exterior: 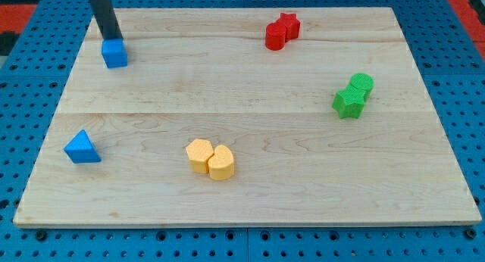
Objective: Push the blue cube towards the blue triangle
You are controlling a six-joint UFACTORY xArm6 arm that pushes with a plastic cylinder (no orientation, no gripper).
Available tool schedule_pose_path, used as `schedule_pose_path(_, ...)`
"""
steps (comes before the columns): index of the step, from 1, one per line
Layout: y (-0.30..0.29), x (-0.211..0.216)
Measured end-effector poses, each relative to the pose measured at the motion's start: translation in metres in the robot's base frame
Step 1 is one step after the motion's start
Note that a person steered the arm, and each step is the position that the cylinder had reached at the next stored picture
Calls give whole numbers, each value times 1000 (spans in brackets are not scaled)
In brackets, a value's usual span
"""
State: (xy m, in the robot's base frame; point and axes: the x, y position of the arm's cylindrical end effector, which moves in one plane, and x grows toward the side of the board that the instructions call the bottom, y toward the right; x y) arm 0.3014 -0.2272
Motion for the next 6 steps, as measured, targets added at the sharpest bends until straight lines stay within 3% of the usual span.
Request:
schedule_pose_path(1, 1, 34)
schedule_pose_path(2, 13, 17)
schedule_pose_path(6, 4, 122)
